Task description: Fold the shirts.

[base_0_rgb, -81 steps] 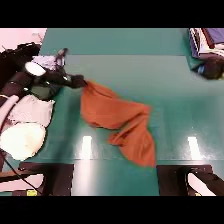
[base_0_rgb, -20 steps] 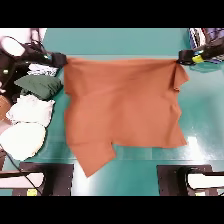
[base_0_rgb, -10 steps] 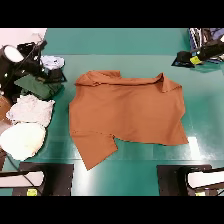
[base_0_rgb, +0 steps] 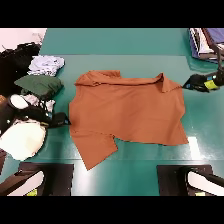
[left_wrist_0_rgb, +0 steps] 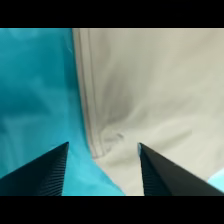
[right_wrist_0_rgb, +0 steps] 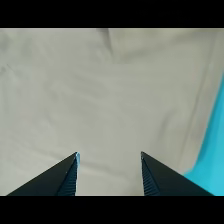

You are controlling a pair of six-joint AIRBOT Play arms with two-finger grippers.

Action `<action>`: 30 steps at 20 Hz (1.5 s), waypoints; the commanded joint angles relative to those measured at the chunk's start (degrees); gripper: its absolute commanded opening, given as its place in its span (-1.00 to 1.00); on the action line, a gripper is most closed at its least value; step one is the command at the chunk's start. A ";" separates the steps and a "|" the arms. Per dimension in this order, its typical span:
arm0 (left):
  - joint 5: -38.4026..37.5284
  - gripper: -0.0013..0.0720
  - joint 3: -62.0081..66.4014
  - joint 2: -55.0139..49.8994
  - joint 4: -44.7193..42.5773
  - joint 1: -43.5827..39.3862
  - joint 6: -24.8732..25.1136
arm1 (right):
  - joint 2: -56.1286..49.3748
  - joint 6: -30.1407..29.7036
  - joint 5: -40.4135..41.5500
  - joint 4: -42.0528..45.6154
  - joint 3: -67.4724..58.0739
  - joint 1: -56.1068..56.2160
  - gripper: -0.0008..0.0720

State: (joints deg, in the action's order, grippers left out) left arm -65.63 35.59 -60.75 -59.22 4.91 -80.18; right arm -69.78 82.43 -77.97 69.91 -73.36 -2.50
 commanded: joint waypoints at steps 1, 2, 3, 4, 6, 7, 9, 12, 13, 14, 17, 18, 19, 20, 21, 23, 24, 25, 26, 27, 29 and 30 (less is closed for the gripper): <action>3.69 0.40 -7.96 1.75 6.36 0.07 2.80 | 5.90 0.07 0.00 0.00 6.71 -2.51 0.29; 4.55 0.40 -8.85 1.70 7.76 0.04 3.91 | 7.15 0.07 -0.13 0.02 7.91 -3.17 0.29; 5.31 0.40 -9.60 1.70 8.37 -0.13 4.20 | 8.24 0.07 -0.33 0.02 8.92 -3.91 0.29; 6.45 0.40 -10.21 1.70 8.24 -1.20 4.17 | 9.51 0.07 -0.28 0.02 10.23 -4.94 0.29; 8.68 0.38 -10.60 1.70 8.44 -5.46 4.15 | 11.74 0.07 -0.87 0.09 13.55 -7.37 0.29; 10.03 -0.13 -10.47 1.70 8.61 -7.50 4.17 | 12.66 0.04 -1.90 0.09 15.52 -9.07 0.29; 10.43 -0.91 -8.79 1.73 8.57 -8.81 4.17 | 14.75 0.04 -3.74 0.31 20.70 -13.44 0.29; 8.39 -0.91 -3.85 1.84 8.48 -8.81 4.13 | 17.18 0.00 -5.20 2.40 30.18 -22.60 0.29; 7.82 -0.91 -2.36 1.84 8.46 -8.81 4.15 | 17.25 0.00 -5.31 2.27 33.38 -25.59 0.29; 7.65 -0.91 -1.05 1.84 8.46 -8.81 4.15 | 16.92 -0.02 -5.16 1.75 36.76 -28.65 0.29; 8.15 -0.91 0.68 1.81 8.41 -8.81 4.13 | 13.94 -1.66 -3.65 0.37 43.50 -32.11 0.27; 8.15 -0.91 0.70 1.81 8.44 -8.81 4.13 | 12.76 -2.14 -2.03 -1.53 45.00 -32.11 0.26; 8.13 -0.91 0.70 1.81 8.24 -8.81 4.13 | 11.74 -2.16 -0.02 -3.63 45.97 -32.00 0.26; 8.13 -0.91 0.70 1.81 8.24 -8.81 4.13 | 10.73 -2.27 2.14 -5.60 46.47 -31.36 0.25; 8.15 -0.91 0.70 1.81 8.24 -8.81 4.13 | 9.75 -2.29 3.87 -6.51 46.42 -30.12 0.20; 8.13 -0.90 0.70 1.81 8.24 -8.81 4.13 | 8.13 -2.29 6.19 -7.26 46.23 -27.12 0.01; 8.13 -0.91 0.70 1.81 8.22 -8.81 4.13 | 7.17 -2.29 6.99 -7.23 45.79 -25.09 -0.17; 8.13 -0.91 0.70 1.84 8.11 -8.81 4.15 | 6.49 -2.36 7.48 -7.19 45.13 -23.21 -0.55; 8.04 -0.91 0.72 1.84 7.76 -8.81 4.15 | 6.14 -2.56 7.58 -7.21 44.11 -21.31 -0.83; 7.76 -0.91 1.01 1.88 7.08 -8.79 4.11 | 6.27 -2.89 7.26 -7.19 42.75 -19.45 -0.93; 5.16 -0.91 5.03 2.23 4.28 -8.66 2.58 | 8.59 -2.89 5.73 -7.28 38.07 -15.78 -0.94; 4.15 -0.91 8.13 3.48 3.02 -8.52 2.08 | 10.84 -2.84 5.09 -7.30 34.64 -13.84 -0.94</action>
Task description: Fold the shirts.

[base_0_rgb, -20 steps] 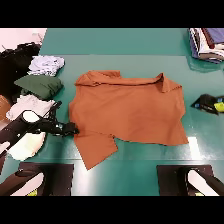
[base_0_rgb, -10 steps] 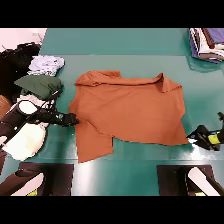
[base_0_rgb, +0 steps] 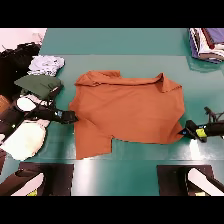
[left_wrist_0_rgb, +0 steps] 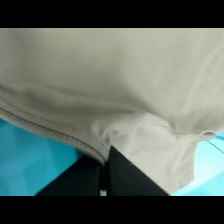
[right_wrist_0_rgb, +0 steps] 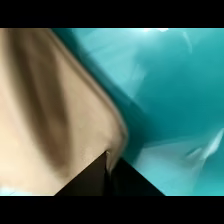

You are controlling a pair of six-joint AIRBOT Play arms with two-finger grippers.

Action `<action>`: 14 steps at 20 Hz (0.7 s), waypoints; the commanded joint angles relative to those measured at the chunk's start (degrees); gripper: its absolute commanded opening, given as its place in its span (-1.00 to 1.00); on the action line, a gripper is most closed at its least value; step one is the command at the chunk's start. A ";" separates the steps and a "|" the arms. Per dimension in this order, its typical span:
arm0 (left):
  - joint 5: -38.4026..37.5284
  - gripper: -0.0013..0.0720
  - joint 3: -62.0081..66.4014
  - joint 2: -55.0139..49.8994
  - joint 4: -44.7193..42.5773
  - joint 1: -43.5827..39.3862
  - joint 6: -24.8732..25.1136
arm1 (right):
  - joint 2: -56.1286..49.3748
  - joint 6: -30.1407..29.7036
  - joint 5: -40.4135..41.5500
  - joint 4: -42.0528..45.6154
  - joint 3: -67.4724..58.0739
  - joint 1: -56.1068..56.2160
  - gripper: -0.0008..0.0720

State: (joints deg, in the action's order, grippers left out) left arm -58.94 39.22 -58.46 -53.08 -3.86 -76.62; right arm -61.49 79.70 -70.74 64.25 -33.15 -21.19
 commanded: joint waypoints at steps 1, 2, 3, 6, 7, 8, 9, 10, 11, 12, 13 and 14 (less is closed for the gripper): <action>-3.08 -0.91 8.66 3.32 -4.17 0.76 -1.90 | 5.18 0.04 -2.56 -1.68 -9.86 6.49 -0.94; -3.30 -0.91 13.29 5.60 -4.92 1.90 -3.02 | 7.56 0.59 -2.51 -1.66 -14.58 7.85 -0.94; -3.48 -0.91 19.06 8.31 -5.66 3.43 -3.15 | 9.88 1.46 -2.10 -1.64 -20.52 9.03 -0.94; -4.09 -0.91 38.25 14.43 -7.45 7.96 -3.10 | 14.95 1.90 1.73 -1.53 -39.43 10.60 -0.94; -4.13 -0.91 45.44 15.39 -8.35 8.85 -3.10 | 15.96 1.90 2.60 -1.53 -46.23 10.60 -0.94; -4.13 -0.91 52.02 15.85 -8.74 9.01 -3.10 | 16.65 1.90 3.02 -1.22 -52.17 10.60 -0.94; -4.17 -0.91 58.80 16.04 -8.76 9.01 -3.10 | 17.27 1.90 3.10 -0.63 -58.14 10.60 -0.94; -4.28 -0.91 65.07 16.02 -8.52 9.01 -3.17 | 17.84 1.90 2.91 0.42 -63.14 10.60 -0.94; -3.96 -0.91 70.12 16.02 -8.46 9.01 -3.82 | 18.40 1.95 2.58 1.70 -67.91 10.60 -0.94; -3.50 -0.91 74.44 16.02 -8.46 9.01 -4.31 | 18.75 2.01 2.10 3.15 -71.69 10.60 -0.94; -2.89 -0.91 78.23 16.00 -8.44 9.01 -4.59 | 18.95 2.60 1.25 4.79 -74.99 10.60 -0.94; -1.99 -0.91 80.65 15.98 -8.41 9.01 -5.29 | 18.95 3.41 0.15 6.32 -77.94 10.60 -0.94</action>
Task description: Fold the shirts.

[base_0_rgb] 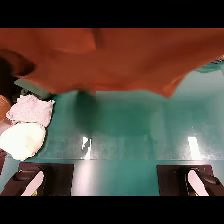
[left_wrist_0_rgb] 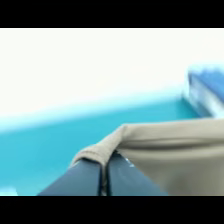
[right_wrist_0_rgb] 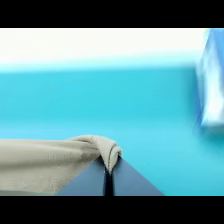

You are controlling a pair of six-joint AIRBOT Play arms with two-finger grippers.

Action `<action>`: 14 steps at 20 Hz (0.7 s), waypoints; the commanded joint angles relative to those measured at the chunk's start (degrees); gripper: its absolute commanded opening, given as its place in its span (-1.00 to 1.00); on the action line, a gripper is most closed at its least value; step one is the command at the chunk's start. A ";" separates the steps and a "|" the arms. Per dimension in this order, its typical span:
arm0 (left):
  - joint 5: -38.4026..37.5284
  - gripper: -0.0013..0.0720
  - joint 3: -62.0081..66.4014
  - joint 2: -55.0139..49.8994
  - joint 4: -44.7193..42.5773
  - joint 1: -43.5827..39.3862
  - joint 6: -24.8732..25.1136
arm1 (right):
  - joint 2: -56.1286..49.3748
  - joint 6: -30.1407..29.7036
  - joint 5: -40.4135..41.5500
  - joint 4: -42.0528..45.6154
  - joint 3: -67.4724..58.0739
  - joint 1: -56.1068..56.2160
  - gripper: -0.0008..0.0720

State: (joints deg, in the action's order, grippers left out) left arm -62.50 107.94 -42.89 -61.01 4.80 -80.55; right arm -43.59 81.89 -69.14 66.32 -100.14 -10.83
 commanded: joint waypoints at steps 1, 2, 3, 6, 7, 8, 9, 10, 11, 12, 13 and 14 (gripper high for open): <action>2.21 -0.91 13.81 0.42 -0.48 0.35 -2.08 | 0.98 1.66 -2.82 5.35 -13.33 0.24 -0.94; 2.56 -0.91 14.32 0.42 -0.46 0.35 -2.23 | 0.44 1.88 -4.39 6.03 -15.34 0.24 -0.94; 2.01 -0.91 14.16 0.17 -0.48 0.35 -3.17 | -0.66 2.12 -6.73 6.40 -17.77 0.24 -0.94; -1.49 -0.91 9.22 -1.53 -0.28 0.35 -4.28 | -5.66 3.32 -13.94 6.80 -21.68 0.24 -0.94; -2.91 -0.91 6.03 -2.36 -0.13 0.35 -4.96 | -7.21 3.69 -15.54 6.73 -20.46 0.24 -0.94; -4.57 -0.91 2.71 -3.74 0.26 0.35 -4.96 | -8.48 3.76 -16.35 6.67 -17.70 0.26 -0.94; -5.99 -0.91 -0.46 -5.22 0.42 0.31 -4.96 | -9.86 3.80 -17.05 6.69 -14.56 0.26 -0.94; -7.23 -0.91 -3.69 -7.08 0.55 -0.24 -4.94 | -11.67 3.80 -17.75 6.71 -11.08 0.26 -0.94; -8.26 -0.91 -7.23 -9.46 0.59 -1.11 -4.90 | -13.75 3.78 -18.47 6.69 -8.09 0.26 -0.94; -8.98 -0.91 -10.82 -12.17 0.57 -2.51 -4.35 | -16.26 3.78 -18.69 6.75 -4.92 0.52 -0.94; -9.20 -0.91 -14.10 -14.88 0.57 -4.04 -3.21 | -18.75 3.76 -18.56 6.78 -2.03 1.27 -0.94; -8.87 -0.91 -17.14 -17.86 0.52 -5.49 -2.01 | -21.42 3.72 -18.05 6.86 0.70 2.32 -0.94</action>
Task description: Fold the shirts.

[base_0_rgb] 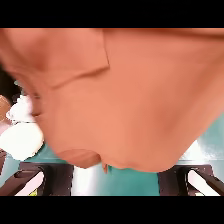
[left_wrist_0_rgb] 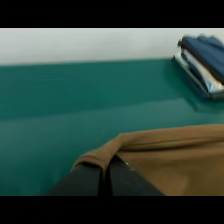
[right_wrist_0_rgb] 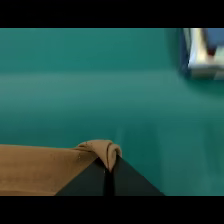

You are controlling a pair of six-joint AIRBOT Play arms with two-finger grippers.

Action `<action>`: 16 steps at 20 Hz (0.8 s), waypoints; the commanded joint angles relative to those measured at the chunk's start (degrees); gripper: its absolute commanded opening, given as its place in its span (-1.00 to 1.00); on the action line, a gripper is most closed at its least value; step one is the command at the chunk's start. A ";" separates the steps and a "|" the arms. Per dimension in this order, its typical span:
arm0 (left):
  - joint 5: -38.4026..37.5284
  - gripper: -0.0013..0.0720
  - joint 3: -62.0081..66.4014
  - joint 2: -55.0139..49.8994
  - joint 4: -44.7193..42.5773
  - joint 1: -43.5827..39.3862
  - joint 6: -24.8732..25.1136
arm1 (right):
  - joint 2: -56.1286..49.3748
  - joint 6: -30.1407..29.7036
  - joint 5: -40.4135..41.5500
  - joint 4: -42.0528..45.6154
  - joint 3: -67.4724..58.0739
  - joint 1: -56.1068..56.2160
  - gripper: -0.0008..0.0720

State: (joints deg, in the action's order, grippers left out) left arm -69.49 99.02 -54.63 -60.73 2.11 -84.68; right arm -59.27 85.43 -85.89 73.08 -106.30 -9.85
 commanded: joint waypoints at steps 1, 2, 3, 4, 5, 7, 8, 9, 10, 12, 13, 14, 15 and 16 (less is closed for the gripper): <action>-1.36 -0.91 -10.88 -9.84 0.20 -3.96 3.43 | -8.94 0.13 -0.61 0.11 9.42 2.69 -0.94; -0.39 -0.91 -12.63 -13.99 -0.13 -4.33 4.35 | -12.44 -0.02 0.68 0.13 11.67 4.09 -0.94; 0.39 -0.91 -13.27 -18.14 -0.24 -4.33 4.33 | -15.89 -0.02 2.10 0.17 13.42 5.11 -0.94; 1.88 -0.91 -13.25 -22.69 -1.14 -4.13 4.31 | -19.74 -0.02 4.11 0.17 14.80 5.81 -0.94; 4.42 -0.91 -13.25 -26.43 -1.92 -3.91 4.37 | -23.19 -0.02 6.23 0.09 15.41 5.92 -0.94; 11.06 -0.91 -12.76 -32.68 -1.86 -3.34 4.61 | -29.81 0.00 10.71 -0.55 14.86 5.92 -0.94; 13.79 -0.91 -11.87 -35.21 -1.77 -3.13 4.92 | -32.81 0.00 12.35 -1.66 13.53 5.81 -0.94; 15.65 -0.91 -10.64 -37.07 -1.70 -3.13 5.57 | -35.17 -0.02 13.49 -2.56 11.76 5.64 -0.94; 17.09 -0.91 -9.18 -38.53 -1.68 -3.13 5.66 | -37.24 0.00 14.05 -3.23 9.49 5.64 -0.94; 18.91 -0.90 -7.34 -39.36 -1.68 -3.13 5.66 | -39.71 -0.02 13.97 -3.04 4.96 5.92 -0.94; 18.01 -0.90 -6.56 -39.32 -1.70 -3.13 5.64 | -39.98 -0.02 13.68 -2.99 3.61 5.92 -0.94; 15.06 -0.90 -5.77 -39.26 -2.34 -2.93 5.66 | -39.91 -0.55 12.87 -2.89 2.95 5.92 -0.94; 10.64 -0.91 -5.46 -39.21 -2.54 -2.69 5.64 | -39.60 -1.51 11.41 -2.67 3.06 5.92 -0.94; 5.90 -0.91 -5.86 -39.26 -3.32 -2.54 5.64 | -38.77 -1.57 10.14 -2.38 4.48 5.92 -0.94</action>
State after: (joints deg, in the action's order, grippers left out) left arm -56.25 92.20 -92.79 -62.54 -0.78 -79.26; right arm -97.23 84.90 -73.69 70.35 -101.08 -4.01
